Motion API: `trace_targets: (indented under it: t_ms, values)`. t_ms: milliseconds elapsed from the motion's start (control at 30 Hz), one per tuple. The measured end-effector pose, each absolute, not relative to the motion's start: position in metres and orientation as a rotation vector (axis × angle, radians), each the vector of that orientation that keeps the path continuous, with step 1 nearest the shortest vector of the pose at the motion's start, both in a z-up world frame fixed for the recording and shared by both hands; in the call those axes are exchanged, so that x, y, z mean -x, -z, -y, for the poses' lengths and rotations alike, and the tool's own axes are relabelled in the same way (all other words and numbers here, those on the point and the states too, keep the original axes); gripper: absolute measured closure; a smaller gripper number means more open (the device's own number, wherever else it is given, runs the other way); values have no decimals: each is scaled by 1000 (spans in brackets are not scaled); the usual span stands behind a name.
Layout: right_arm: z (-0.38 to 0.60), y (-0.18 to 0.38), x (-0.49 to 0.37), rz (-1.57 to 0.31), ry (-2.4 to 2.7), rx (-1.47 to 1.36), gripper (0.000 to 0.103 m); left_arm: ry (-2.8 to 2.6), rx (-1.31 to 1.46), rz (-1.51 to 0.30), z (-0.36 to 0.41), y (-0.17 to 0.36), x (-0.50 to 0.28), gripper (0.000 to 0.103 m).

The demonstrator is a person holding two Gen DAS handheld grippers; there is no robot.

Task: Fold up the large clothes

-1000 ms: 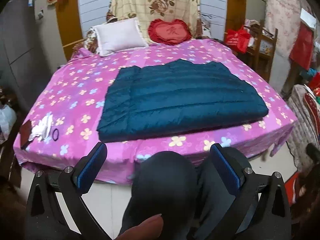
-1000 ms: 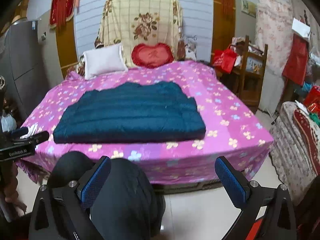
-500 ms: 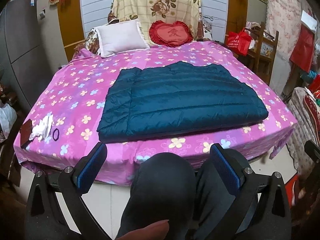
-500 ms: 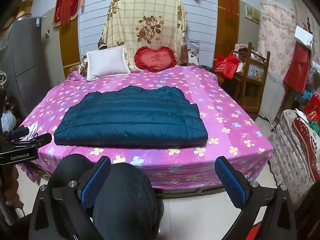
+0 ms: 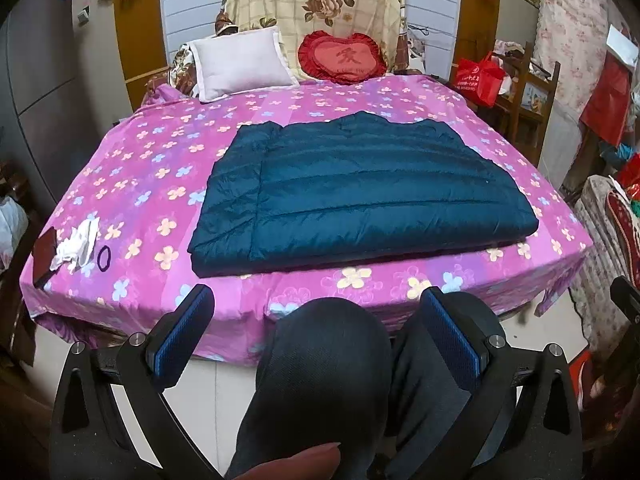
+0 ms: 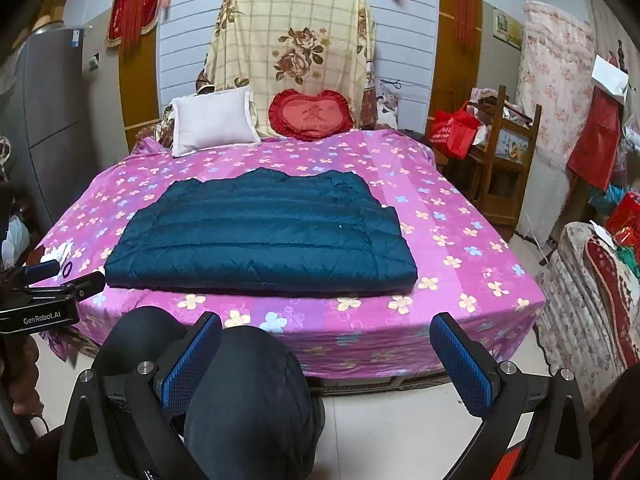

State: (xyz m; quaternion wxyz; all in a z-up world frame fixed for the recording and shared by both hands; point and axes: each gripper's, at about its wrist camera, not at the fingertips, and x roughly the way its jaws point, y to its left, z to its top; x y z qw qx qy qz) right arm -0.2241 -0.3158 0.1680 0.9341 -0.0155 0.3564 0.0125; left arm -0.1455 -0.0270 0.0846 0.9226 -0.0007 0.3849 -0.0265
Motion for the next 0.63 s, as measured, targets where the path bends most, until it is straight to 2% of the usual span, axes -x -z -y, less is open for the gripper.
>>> trace_targets:
  t_ms: [633]
  values:
    - [316,-170,222,-722,-37,36,0,80,27,-783,26,-81,147,0]
